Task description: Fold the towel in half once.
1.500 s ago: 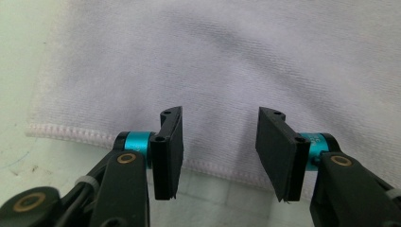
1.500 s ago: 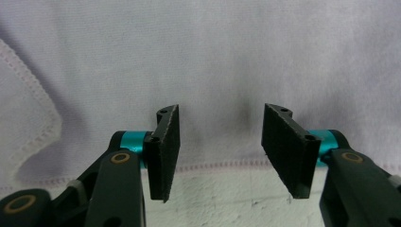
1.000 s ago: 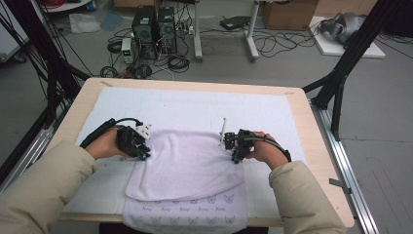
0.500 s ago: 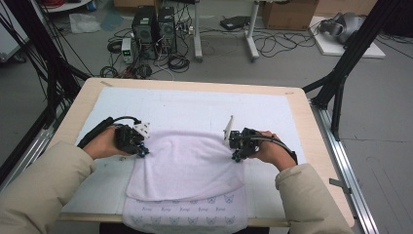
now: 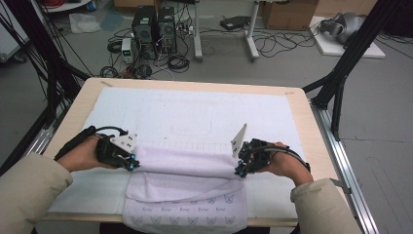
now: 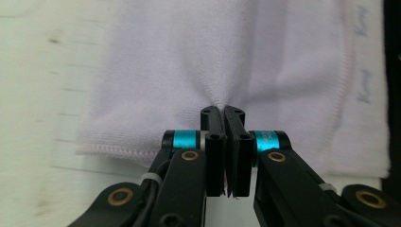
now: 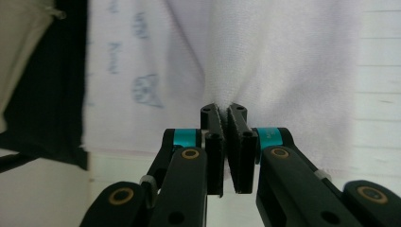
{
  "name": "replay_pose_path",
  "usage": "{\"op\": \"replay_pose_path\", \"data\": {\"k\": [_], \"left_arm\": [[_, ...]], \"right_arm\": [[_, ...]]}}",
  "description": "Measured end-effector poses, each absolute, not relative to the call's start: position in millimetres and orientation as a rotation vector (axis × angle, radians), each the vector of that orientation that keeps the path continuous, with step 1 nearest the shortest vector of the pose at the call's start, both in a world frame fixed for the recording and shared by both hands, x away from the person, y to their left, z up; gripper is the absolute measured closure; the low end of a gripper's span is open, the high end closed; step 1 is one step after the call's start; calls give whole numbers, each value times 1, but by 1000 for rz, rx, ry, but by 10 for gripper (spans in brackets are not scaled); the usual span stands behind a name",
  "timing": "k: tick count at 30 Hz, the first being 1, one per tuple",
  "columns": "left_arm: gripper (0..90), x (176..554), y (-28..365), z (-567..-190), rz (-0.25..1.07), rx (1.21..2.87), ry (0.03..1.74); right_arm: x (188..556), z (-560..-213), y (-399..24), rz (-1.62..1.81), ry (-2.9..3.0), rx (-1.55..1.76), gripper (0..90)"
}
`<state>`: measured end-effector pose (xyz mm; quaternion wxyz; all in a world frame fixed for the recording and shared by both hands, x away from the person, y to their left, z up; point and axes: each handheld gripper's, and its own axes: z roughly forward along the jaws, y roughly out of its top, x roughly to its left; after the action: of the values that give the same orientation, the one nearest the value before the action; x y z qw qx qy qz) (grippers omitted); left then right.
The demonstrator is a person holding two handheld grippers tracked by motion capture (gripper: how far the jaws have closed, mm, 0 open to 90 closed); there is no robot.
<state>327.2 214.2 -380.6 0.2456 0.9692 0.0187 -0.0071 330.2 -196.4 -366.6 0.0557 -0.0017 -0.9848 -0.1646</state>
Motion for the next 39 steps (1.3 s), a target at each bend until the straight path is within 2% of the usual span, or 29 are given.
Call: {"op": "replay_pose_path", "data": {"k": [2,3,4,5,6,7,9,13,18,21,26,31,35,39], "left_arm": [[858,323,215,-388,-106,2654,43],[829,322,215,-390,-127,2655,20],[763,322,215,-393,-125,2643,11],[633,323,216,-393,-104,2631,18],[533,325,217,-392,-56,2616,53],[486,329,218,-389,-17,2601,87],[448,338,222,-383,82,2572,124],[442,351,223,-381,184,2529,207],[442,350,214,-390,88,2557,151],[441,347,217,-383,62,2520,132],[430,345,229,-362,152,2500,137],[431,361,227,-360,273,2501,242],[441,378,212,-378,237,2563,295],[466,387,200,-396,149,2632,325]], "right_arm": [[324,-373,-195,-492,-2935,23,864],[321,-377,-194,-481,-2910,34,855],[320,-381,-193,-458,-2890,42,833],[319,-384,-192,-462,-2903,52,751],[320,-385,-193,-488,-2919,42,615],[323,-384,-195,-528,-2939,-15,553],[331,-377,-200,-608,-2970,-99,495],[345,-372,-205,-643,-3065,-215,457],[350,-378,-203,-603,-3029,-193,450],[349,-375,-207,-652,-2998,-176,443],[352,-365,-220,-753,-3009,-222,396],[363,-366,-221,-726,-3086,-342,382],[377,-377,-212,-599,-3141,-473,379],[382,-391,-203,-466,-3116,-444,415]]}}
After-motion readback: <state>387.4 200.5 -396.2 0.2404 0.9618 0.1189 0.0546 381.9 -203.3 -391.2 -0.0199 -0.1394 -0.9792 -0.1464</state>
